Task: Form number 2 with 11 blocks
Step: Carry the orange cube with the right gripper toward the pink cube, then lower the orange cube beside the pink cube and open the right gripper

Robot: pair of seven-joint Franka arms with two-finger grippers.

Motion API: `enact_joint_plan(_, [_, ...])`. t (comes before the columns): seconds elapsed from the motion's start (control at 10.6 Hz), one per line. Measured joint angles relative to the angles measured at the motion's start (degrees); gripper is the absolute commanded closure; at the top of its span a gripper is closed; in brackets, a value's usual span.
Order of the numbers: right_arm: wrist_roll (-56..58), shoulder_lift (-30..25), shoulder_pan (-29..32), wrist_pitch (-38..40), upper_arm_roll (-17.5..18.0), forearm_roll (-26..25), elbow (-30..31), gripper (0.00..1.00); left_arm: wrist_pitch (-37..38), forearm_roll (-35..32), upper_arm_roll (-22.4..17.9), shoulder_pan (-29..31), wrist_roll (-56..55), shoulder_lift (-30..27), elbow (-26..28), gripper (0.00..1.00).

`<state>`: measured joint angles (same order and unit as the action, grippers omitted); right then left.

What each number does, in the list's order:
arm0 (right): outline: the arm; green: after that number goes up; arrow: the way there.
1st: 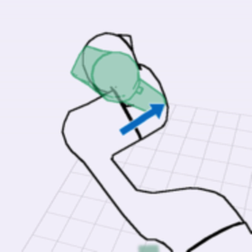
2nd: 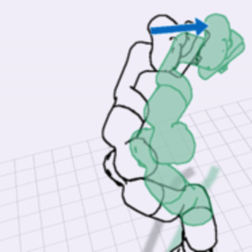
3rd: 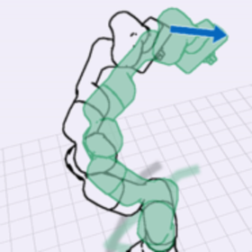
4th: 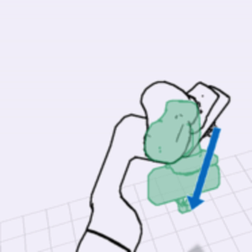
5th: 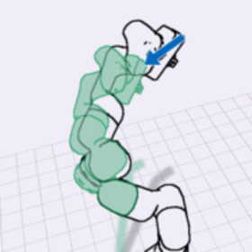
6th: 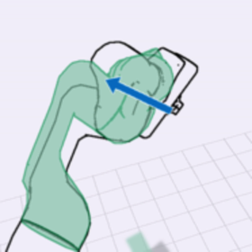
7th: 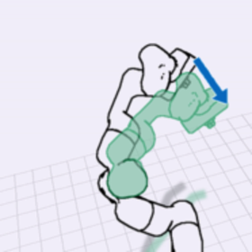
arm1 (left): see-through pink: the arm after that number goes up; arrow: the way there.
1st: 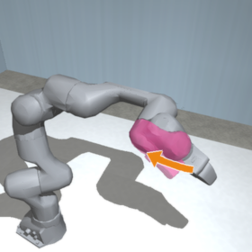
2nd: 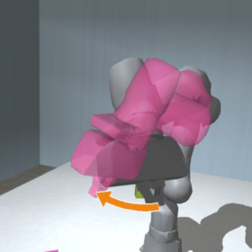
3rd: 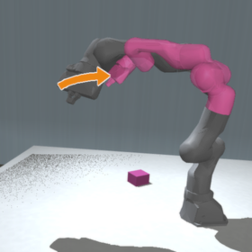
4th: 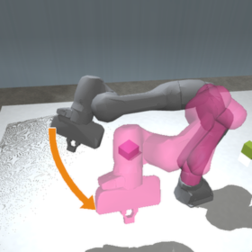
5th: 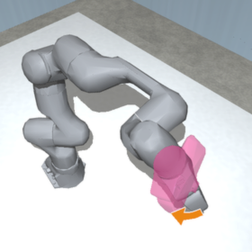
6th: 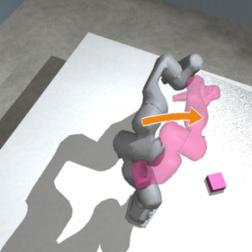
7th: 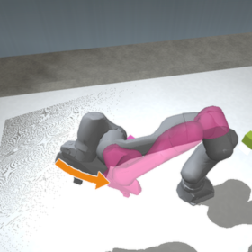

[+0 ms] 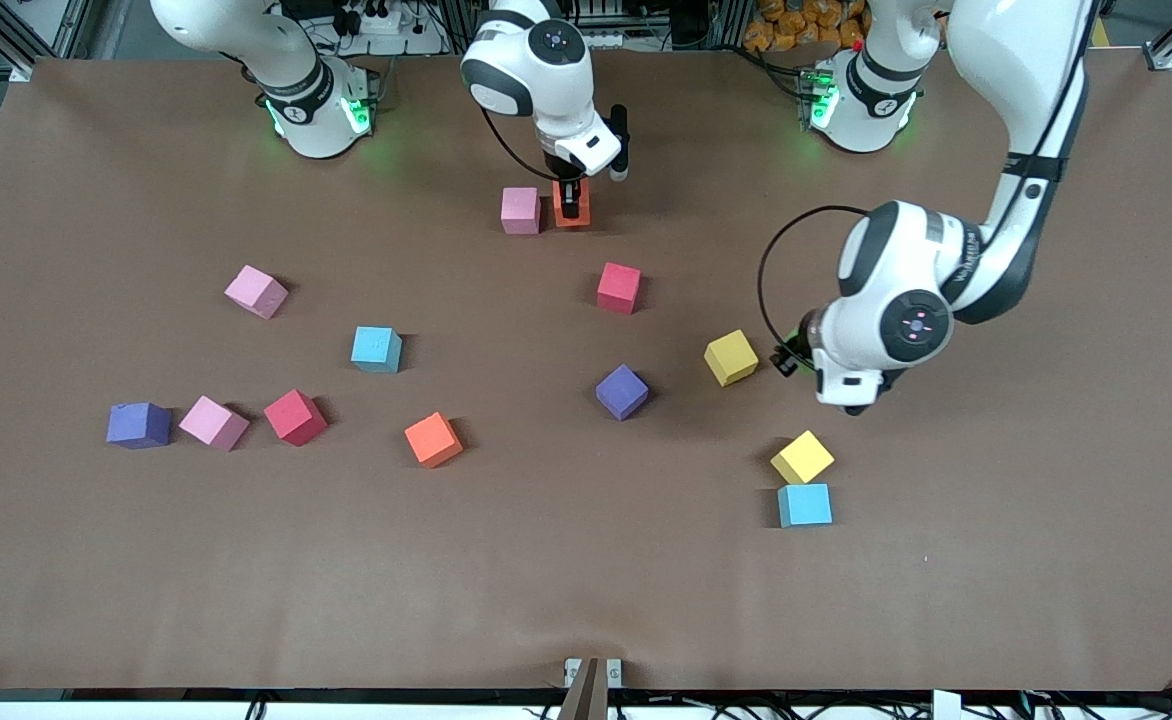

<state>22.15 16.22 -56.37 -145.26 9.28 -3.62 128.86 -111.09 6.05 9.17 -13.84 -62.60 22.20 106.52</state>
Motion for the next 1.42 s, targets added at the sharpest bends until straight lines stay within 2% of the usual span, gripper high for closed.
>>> enact_joint_plan(0.38, [-0.02, 1.20, -0.39, -0.25, -0.08, 0.00, 0.09, 0.63, 0.77, 0.01, 3.98, -1.59, -5.17, 0.37, 0.71, 1.00])
enact_joint_plan(1.42, [-3.60, 1.85, 0.02, -0.29, -0.76, 0.03, 1.68, 0.63, -1.74, 0.72, 4.18, -4.51, -6.73, 3.02, -0.18, 1.00])
